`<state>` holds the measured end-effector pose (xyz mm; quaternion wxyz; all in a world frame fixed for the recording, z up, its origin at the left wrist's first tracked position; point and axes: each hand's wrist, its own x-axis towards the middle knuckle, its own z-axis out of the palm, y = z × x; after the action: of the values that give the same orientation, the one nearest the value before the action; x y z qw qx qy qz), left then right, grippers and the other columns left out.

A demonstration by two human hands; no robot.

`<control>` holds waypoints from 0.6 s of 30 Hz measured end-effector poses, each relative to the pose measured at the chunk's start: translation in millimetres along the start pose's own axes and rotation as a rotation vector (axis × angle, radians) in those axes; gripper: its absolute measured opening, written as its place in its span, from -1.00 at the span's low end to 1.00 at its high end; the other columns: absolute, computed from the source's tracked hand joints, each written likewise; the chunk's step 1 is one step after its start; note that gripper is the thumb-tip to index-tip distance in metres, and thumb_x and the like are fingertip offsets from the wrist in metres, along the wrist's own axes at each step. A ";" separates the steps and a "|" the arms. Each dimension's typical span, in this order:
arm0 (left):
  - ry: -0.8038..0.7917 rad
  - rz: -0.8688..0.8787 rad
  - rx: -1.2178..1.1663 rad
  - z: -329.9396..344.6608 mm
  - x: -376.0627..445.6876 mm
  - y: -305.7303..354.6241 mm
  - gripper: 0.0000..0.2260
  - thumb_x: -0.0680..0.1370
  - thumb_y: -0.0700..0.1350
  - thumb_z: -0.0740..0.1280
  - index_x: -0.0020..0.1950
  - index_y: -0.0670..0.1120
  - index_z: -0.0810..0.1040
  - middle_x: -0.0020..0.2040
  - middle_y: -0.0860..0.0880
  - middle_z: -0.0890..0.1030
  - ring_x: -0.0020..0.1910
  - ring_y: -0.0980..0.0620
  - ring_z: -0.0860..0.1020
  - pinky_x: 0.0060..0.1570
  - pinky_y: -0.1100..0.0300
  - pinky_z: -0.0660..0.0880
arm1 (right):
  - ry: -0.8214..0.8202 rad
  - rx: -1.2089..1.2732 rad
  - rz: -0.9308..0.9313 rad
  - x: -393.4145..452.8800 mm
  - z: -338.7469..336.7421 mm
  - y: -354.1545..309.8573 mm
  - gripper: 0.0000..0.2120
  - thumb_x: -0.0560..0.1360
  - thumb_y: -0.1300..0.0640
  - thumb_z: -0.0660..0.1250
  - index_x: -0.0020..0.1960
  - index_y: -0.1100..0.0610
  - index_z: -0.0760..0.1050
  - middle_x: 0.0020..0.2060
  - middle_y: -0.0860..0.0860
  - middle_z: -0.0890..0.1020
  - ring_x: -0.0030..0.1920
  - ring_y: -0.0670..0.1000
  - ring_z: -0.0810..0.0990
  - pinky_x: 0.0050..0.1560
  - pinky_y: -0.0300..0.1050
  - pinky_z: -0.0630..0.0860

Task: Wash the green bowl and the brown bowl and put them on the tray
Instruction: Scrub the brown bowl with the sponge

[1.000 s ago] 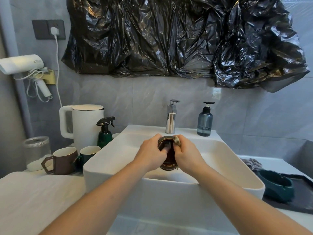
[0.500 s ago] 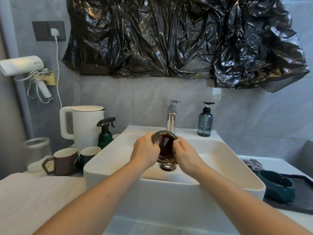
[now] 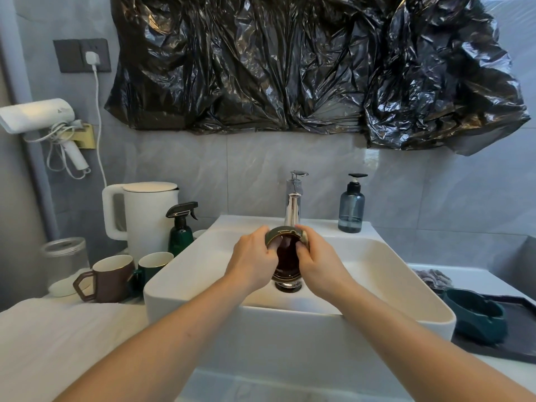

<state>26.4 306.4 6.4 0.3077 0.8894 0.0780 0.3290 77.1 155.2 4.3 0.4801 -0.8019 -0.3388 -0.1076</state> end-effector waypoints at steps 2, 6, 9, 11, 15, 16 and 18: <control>-0.052 0.021 0.015 1.4 -2.3 3.7 -0.83 0.69 0.01 0.27 -0.02 -0.03 0.54 -0.09 -0.07 0.65 -0.06 -0.19 0.57 -0.05 -0.07 0.56 | 0.033 -0.030 -0.116 -1.2 -1.7 -1.8 -0.60 0.68 0.23 0.13 0.47 -0.01 0.44 0.29 -0.11 0.52 0.28 -0.08 0.50 0.34 -0.18 0.43; -0.023 0.015 0.020 2.9 -2.5 7.0 -0.82 0.68 0.00 0.29 -0.09 -0.02 0.51 -0.13 -0.08 0.64 -0.09 -0.20 0.55 -0.12 -0.04 0.52 | 0.060 -0.053 -0.135 -0.7 -1.3 -3.4 -0.60 0.68 0.22 0.13 0.47 -0.03 0.45 0.27 -0.11 0.53 0.25 -0.08 0.50 0.31 -0.17 0.45; 0.107 -0.028 0.001 -0.7 0.5 4.1 -0.84 0.70 0.00 0.28 0.01 -0.03 0.58 -0.08 -0.06 0.66 -0.05 -0.18 0.59 -0.01 -0.07 0.58 | -0.035 -0.023 0.082 -0.8 -0.8 -3.7 -0.75 0.71 0.07 0.10 0.33 0.01 0.43 0.17 -0.01 0.61 0.17 0.03 0.57 0.23 -0.01 0.52; 0.119 -0.065 -0.038 -1.7 2.2 0.4 -0.85 0.70 0.01 0.27 0.08 -0.02 0.58 -0.05 -0.04 0.66 -0.04 -0.14 0.61 0.01 -0.13 0.65 | -0.113 -0.013 0.201 -2.2 -0.3 -5.8 -0.81 0.73 0.00 0.07 0.24 0.03 0.39 0.11 0.02 0.61 0.11 0.05 0.59 0.15 0.03 0.56; -0.026 -0.075 -0.098 1.5 -0.6 -2.2 -0.89 0.66 0.07 0.28 0.12 0.10 0.56 -0.03 0.06 0.64 -0.08 -0.10 0.67 -0.09 -0.17 0.70 | -0.039 -0.021 0.174 -0.4 0.4 -5.3 -0.84 0.72 0.08 0.08 0.25 0.04 0.37 0.12 0.03 0.60 0.09 0.03 0.58 0.09 -0.04 0.54; -0.049 -0.068 -0.092 3.0 -1.3 -2.3 -0.90 0.64 0.06 0.30 0.12 0.11 0.55 -0.03 0.05 0.65 -0.09 -0.11 0.67 -0.10 -0.17 0.70 | -0.013 -0.020 0.158 0.7 0.5 -3.4 -0.84 0.72 0.11 0.09 0.25 0.04 0.39 0.12 0.04 0.61 0.09 0.02 0.59 0.12 -0.01 0.56; -0.086 -0.053 -0.074 4.8 -1.9 -1.4 -0.92 0.63 0.01 0.34 0.10 0.10 0.52 -0.03 0.02 0.64 -0.09 -0.13 0.67 -0.10 -0.16 0.70 | 0.019 -0.015 0.134 1.5 -0.5 -2.3 -0.80 0.70 0.15 0.10 0.27 0.03 0.42 0.14 0.03 0.61 0.10 0.01 0.58 0.14 -0.05 0.56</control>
<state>28.1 304.5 1.7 0.3518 0.8884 0.0760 0.2849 76.8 156.1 6.9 0.4834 -0.8254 -0.2788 -0.0852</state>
